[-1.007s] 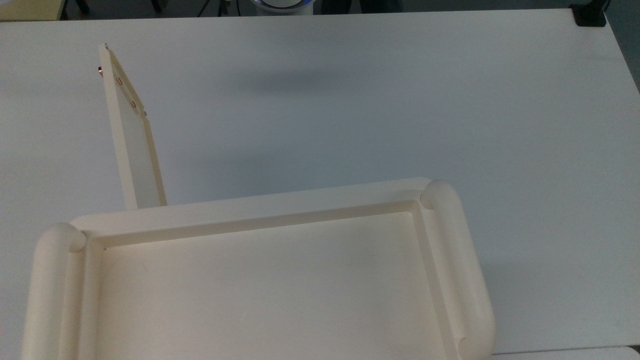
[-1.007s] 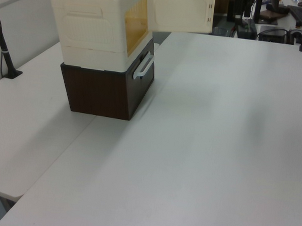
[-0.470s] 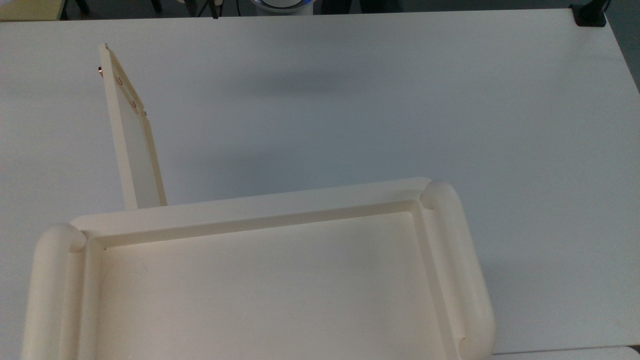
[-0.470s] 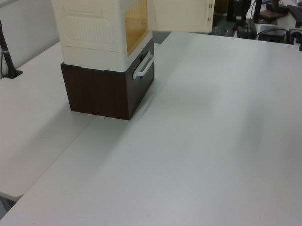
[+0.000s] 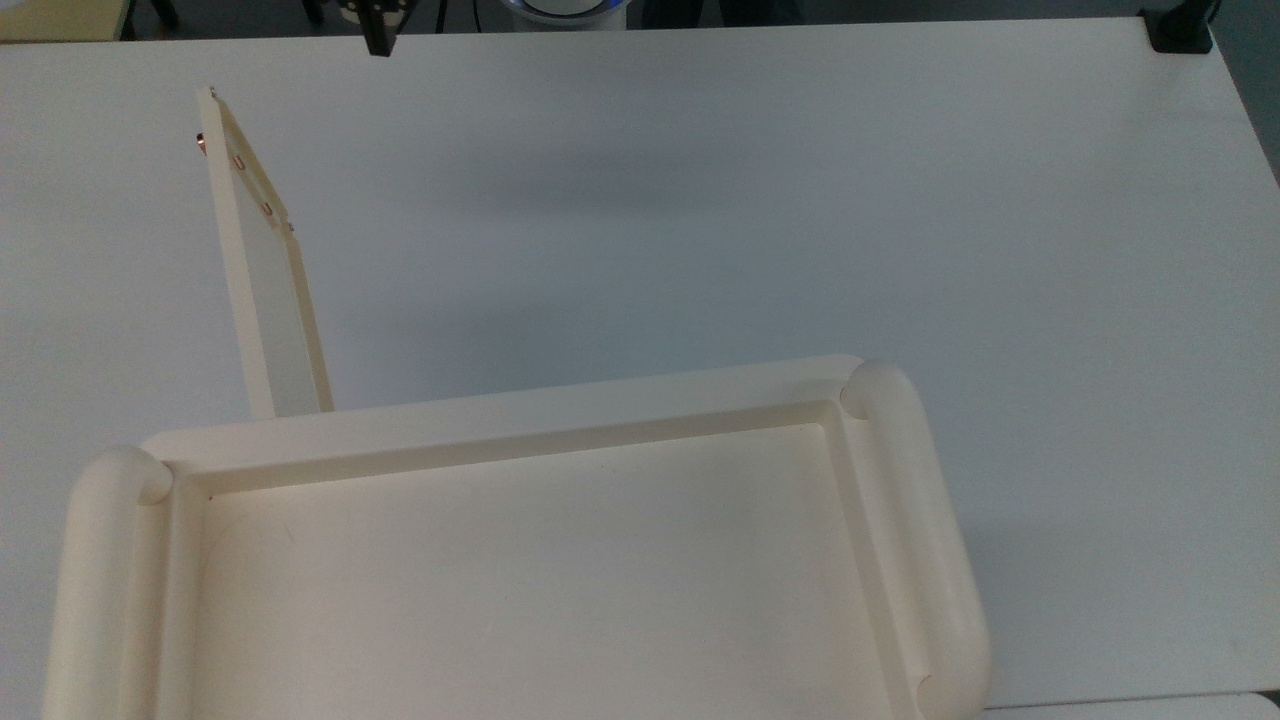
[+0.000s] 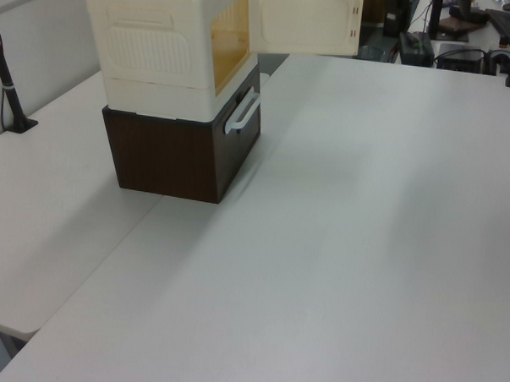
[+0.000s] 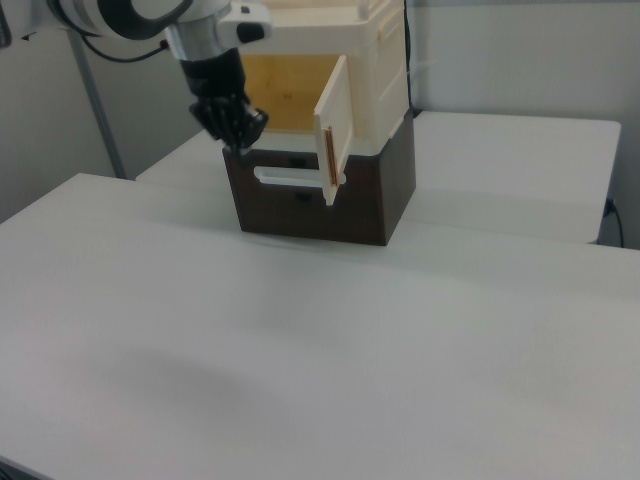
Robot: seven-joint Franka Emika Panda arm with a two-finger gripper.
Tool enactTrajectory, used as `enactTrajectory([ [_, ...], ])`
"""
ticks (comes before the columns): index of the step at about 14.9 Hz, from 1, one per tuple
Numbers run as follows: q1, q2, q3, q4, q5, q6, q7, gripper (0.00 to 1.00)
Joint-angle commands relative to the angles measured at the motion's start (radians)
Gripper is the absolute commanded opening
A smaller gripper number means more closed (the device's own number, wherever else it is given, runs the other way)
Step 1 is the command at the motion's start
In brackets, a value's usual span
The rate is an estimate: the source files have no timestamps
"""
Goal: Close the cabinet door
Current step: 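Lower the gripper beside the door's free edge and push it inward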
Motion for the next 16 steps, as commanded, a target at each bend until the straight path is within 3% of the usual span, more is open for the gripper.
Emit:
enactTrajectory([
  [1,0.005,-0.006,-0.045,0.011,0.021,0.146,0.018,0.03],
  [5,0.005,-0.003,-0.074,0.009,0.073,0.348,0.161,0.03],
  [9,0.007,0.042,-0.099,0.005,0.081,0.566,0.310,0.03],
  [16,0.005,0.129,-0.145,0.000,0.069,0.647,0.420,0.04],
])
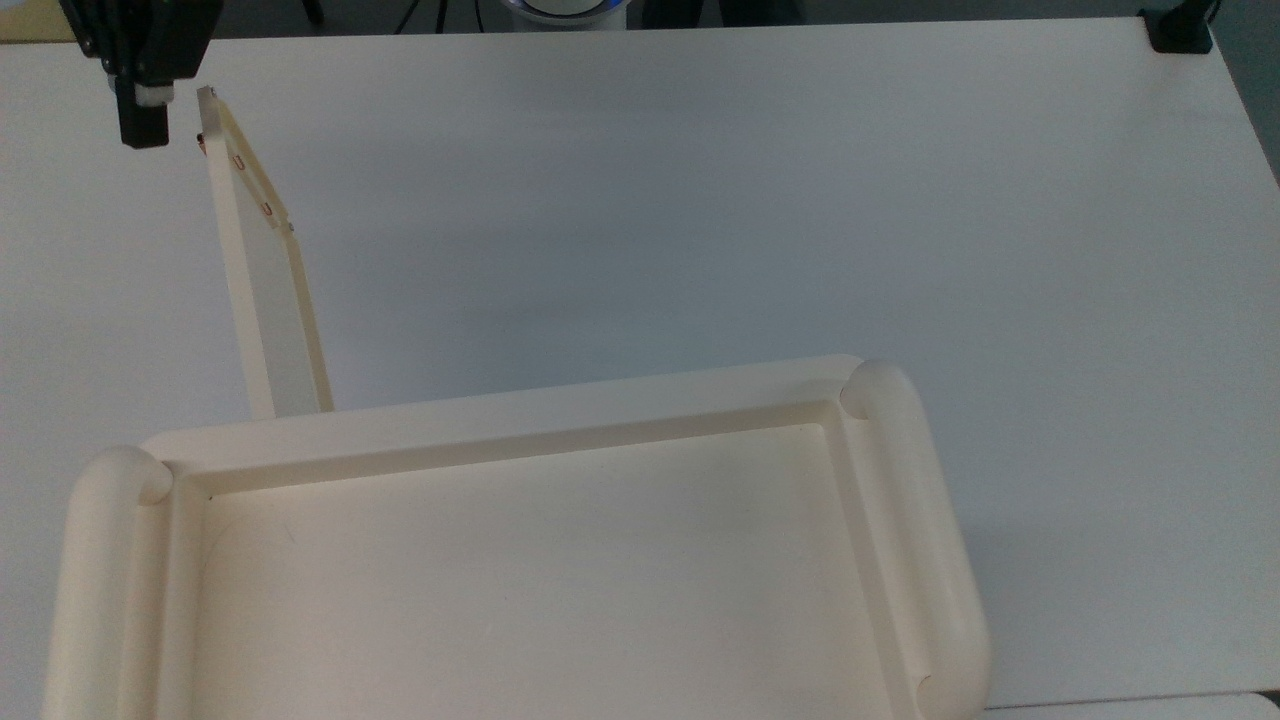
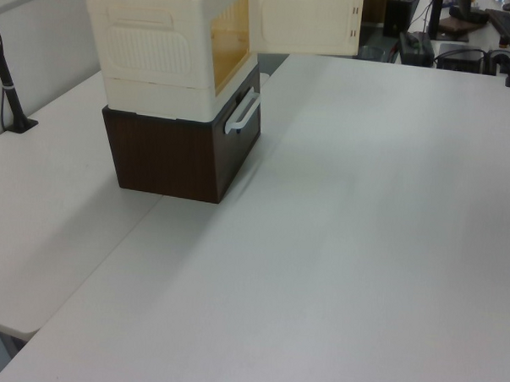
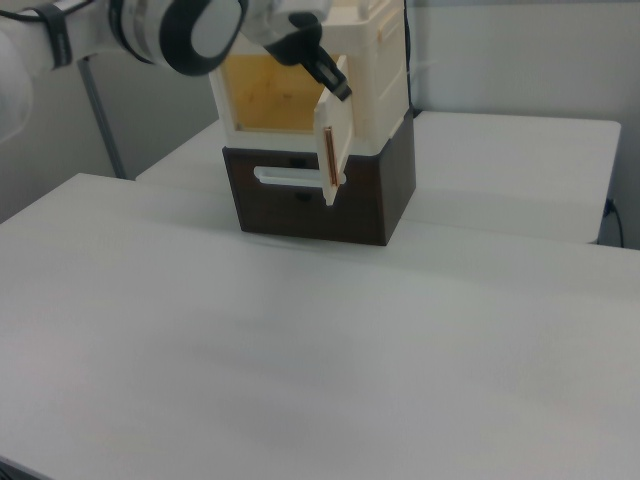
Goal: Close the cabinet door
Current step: 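Lower the gripper beside the door's free edge and push it inward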
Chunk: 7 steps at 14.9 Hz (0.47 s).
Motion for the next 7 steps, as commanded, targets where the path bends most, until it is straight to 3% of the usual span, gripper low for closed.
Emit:
enactTrajectory([
  [1,0.009,0.039,-0.028,-0.005,0.007,0.022,0.034,0.04],
  [7,0.029,0.042,-0.011,-0.019,0.056,0.008,0.042,0.04],
])
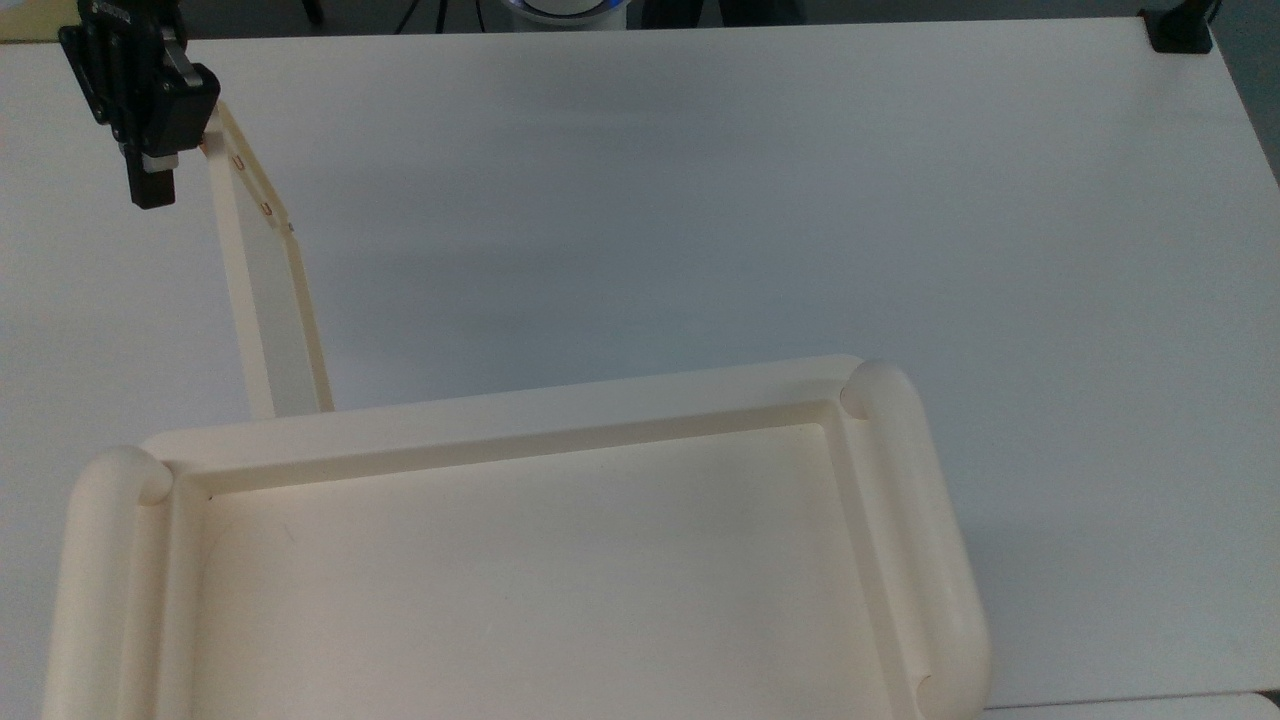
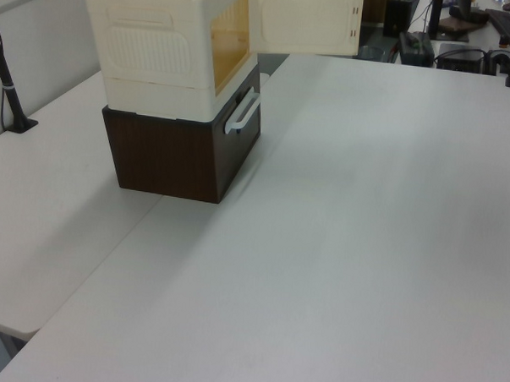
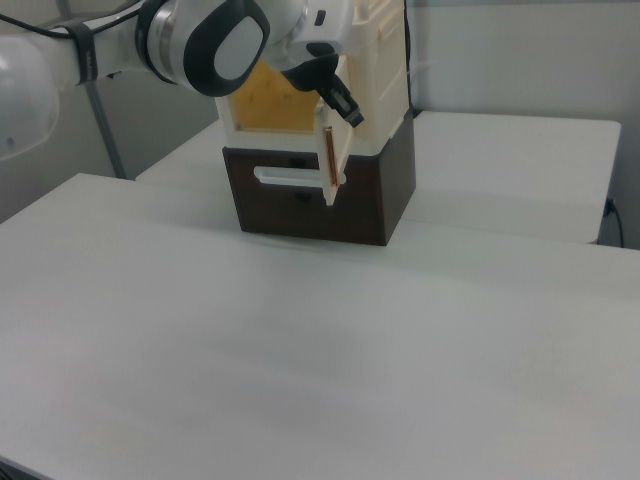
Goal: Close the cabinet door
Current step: 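Lower the gripper beside the door's free edge and push it inward, then sweep the gripper along the door's swing path, pushing it shut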
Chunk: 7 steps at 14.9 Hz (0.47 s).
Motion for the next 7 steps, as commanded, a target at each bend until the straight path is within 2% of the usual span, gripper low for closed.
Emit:
enactTrajectory([
  [1,0.044,-0.013,0.012,-0.017,0.072,0.007,0.020,0.04],
  [4,0.073,-0.011,0.015,-0.017,0.143,0.009,0.018,0.04],
  [7,0.091,-0.010,0.032,-0.017,0.160,0.010,0.016,0.04],
])
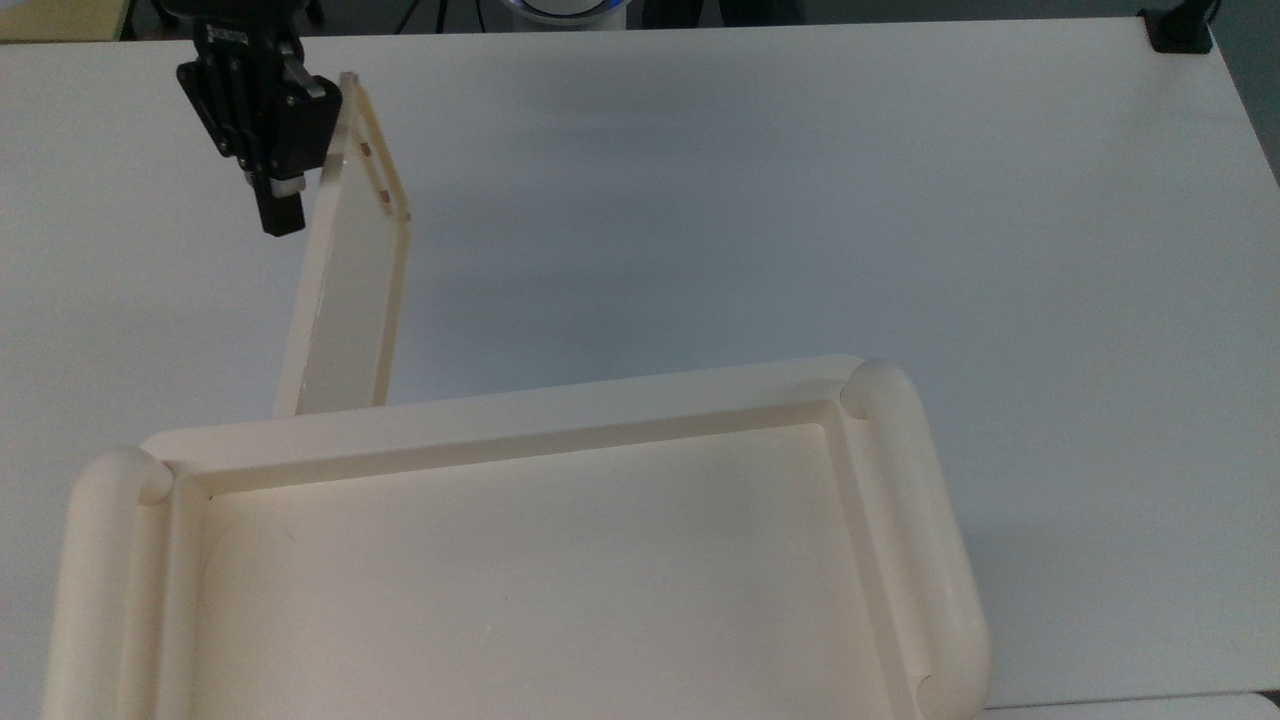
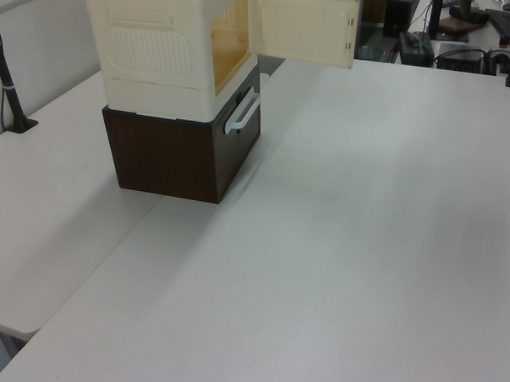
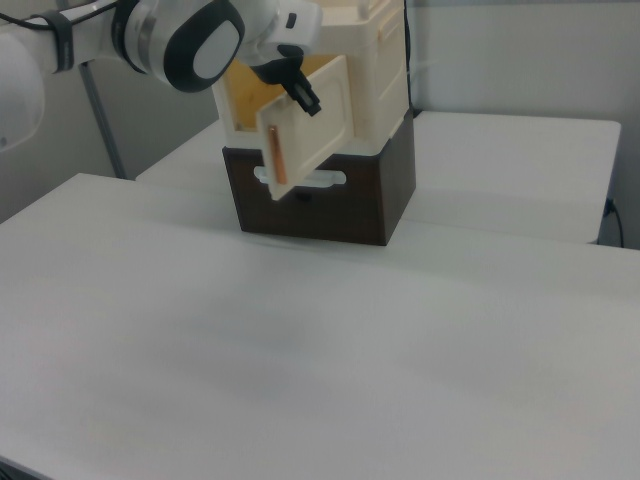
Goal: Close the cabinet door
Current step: 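Sweep the gripper along the door's swing path, pushing it shut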
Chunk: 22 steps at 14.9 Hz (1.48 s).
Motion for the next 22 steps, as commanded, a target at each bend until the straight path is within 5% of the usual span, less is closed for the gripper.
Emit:
enactTrajectory([
  [1,0.023,-0.009,0.028,-0.017,0.028,0.012,0.014,0.04],
  [4,0.037,0.014,0.088,-0.012,0.026,0.019,-0.030,0.07],
  [11,0.098,0.033,0.114,-0.005,0.022,0.029,-0.110,0.07],
  [22,0.195,0.160,0.114,0.005,0.019,0.393,-0.219,0.11],
])
